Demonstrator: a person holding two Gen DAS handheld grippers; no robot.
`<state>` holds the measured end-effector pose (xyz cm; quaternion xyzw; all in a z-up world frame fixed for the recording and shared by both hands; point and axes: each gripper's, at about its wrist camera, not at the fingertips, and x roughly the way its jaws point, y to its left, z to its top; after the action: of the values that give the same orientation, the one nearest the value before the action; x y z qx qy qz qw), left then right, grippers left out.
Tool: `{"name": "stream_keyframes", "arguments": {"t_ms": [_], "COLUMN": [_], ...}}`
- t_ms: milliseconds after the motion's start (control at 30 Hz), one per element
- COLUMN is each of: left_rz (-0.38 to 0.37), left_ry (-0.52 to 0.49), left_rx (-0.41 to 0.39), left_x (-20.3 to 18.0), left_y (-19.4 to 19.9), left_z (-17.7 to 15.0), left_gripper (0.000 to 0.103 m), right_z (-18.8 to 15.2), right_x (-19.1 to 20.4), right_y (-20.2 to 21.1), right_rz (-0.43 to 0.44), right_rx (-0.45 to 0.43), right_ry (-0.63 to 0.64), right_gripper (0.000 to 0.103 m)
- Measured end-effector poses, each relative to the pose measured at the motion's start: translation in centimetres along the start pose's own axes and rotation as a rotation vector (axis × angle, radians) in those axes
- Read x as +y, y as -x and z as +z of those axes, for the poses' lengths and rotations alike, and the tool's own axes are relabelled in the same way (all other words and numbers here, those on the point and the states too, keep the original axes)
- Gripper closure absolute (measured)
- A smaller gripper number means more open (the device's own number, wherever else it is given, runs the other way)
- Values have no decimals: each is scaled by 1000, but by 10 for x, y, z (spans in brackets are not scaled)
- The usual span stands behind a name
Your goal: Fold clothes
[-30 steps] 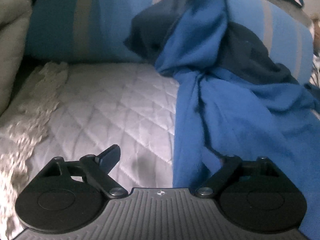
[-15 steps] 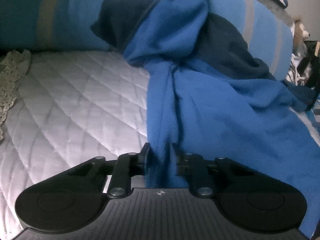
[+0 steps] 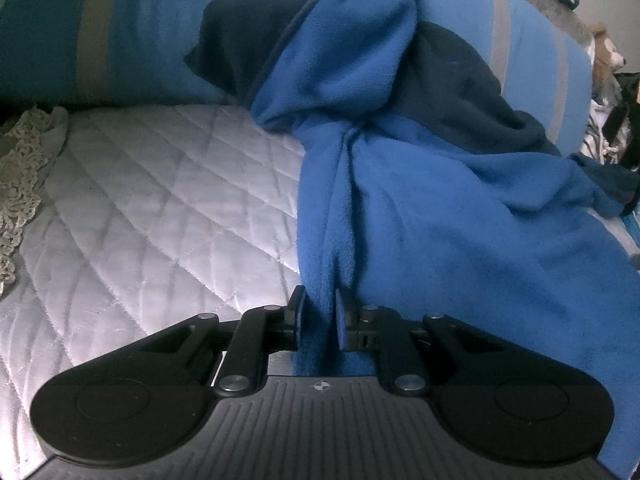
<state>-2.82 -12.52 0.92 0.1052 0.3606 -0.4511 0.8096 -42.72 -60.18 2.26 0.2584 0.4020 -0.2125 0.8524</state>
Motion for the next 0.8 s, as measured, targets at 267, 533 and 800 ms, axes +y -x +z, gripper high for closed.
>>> {"name": "stream_keyframes", "arguments": {"t_ms": [267,533,800], "left_rz": [16,26,-3], "left_ry": [5,2,50], "left_rx": [-3,-1,2], "left_x": [1,0,7], "left_y": [1,1,1], "left_z": [-1,-1,-1], "left_gripper": [86,86,87], "right_z": [-11,-13,-3], "right_x": [30,24,25], "right_y": [-4,9,-7], "right_rz": [-190,-226,-124], "right_rx": [14,-36,-4], "right_ry": [232,150,128], "right_gripper": [54,53,64]}}
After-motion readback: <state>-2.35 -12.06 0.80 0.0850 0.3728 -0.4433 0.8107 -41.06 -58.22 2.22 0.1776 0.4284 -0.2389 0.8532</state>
